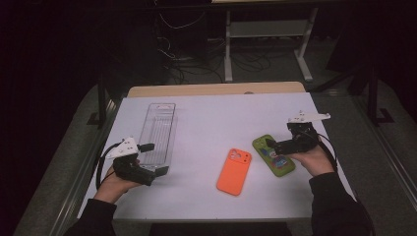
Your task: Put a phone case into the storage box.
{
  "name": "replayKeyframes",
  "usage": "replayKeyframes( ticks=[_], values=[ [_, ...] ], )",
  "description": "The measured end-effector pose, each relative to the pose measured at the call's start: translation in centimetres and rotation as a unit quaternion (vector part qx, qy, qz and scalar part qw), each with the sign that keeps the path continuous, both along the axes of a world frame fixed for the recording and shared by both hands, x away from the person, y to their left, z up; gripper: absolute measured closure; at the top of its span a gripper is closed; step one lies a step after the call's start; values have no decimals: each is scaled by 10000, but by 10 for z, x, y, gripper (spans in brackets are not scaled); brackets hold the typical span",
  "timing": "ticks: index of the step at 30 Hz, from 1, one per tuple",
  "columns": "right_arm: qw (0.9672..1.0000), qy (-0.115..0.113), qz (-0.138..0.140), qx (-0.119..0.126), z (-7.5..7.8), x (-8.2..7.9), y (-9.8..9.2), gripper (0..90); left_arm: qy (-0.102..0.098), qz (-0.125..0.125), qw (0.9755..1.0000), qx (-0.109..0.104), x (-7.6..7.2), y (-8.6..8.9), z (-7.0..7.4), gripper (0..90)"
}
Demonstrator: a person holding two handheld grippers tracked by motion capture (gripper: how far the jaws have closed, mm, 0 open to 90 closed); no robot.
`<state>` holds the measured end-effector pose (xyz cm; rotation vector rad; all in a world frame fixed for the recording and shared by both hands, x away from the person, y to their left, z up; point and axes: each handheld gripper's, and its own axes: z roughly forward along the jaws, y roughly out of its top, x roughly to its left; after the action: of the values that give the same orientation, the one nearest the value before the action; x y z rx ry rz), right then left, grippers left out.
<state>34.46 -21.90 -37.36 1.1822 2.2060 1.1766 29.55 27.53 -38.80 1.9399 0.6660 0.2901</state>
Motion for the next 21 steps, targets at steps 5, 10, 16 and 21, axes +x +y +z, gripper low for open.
replayKeyframes(
  ticks=[5, 10, 16, 21],
  values=[
    [9999, 38, -94, -7, -1, 8, -2, 0, 31, -11, 10000, 63, 0, 0, 0, 0],
    [9998, 60, -173, -20, -3, 16, -2, 0, 39, -3, 10000, 17, -1, -1, 1, 0],
    [9997, 126, -197, -115, -5, 18, 3, 0, 41, -17, 10000, 21, 0, -1, 0, 0],
    [9993, 234, -236, -164, -5, 17, 3, 2, 47, 0, 10000, 21, 0, -1, 0, 0]
  ],
)
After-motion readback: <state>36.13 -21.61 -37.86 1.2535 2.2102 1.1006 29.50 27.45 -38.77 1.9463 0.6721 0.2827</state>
